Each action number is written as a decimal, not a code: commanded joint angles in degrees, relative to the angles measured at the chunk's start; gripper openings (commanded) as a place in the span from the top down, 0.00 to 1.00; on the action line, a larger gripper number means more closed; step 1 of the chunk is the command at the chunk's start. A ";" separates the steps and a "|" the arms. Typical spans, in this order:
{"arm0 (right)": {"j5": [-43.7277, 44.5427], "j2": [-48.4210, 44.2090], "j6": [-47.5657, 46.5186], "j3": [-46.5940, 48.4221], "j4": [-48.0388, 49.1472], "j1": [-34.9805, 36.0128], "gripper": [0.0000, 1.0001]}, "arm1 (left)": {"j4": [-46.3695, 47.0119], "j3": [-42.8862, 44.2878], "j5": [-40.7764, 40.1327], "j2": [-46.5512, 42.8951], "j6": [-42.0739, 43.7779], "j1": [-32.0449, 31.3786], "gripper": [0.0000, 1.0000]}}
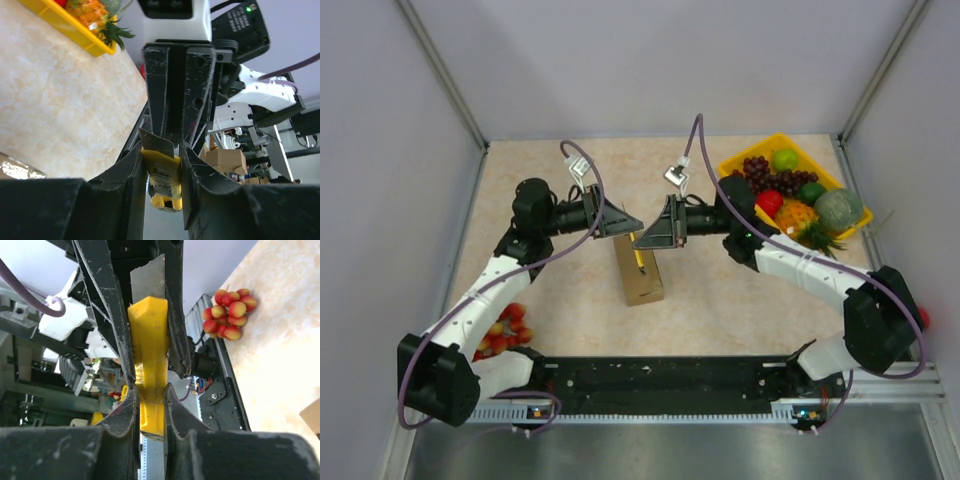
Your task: Unpack the express box
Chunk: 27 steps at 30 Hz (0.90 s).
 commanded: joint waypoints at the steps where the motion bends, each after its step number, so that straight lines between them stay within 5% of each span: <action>1: 7.53 -3.52 -10.55 5.89 -15.25 1.33 0.84 | -7.22 2.45 -3.82 -1.99 6.71 -0.09 1.00; 3: 12.87 -5.01 -14.95 6.78 -20.27 1.42 0.62 | -11.87 4.11 -7.68 -2.16 8.65 -0.09 1.00; 6: 19.21 -6.51 -20.40 8.80 -28.18 1.77 0.43 | -22.93 8.23 -15.81 -1.99 11.73 -0.09 1.00; 11: 29.06 -6.96 -31.23 14.77 -39.88 7.74 0.24 | -45.44 17.12 -29.29 -0.06 13.23 0.00 1.00; 16: 37.85 -3.80 -36.24 18.20 -43.05 12.84 0.26 | -50.56 20.91 -33.96 0.82 12.88 -0.09 1.00; 27: 47.00 5.60 -40.73 24.88 -43.58 17.24 0.52 | -52.76 21.79 -35.02 1.44 11.29 -0.09 1.00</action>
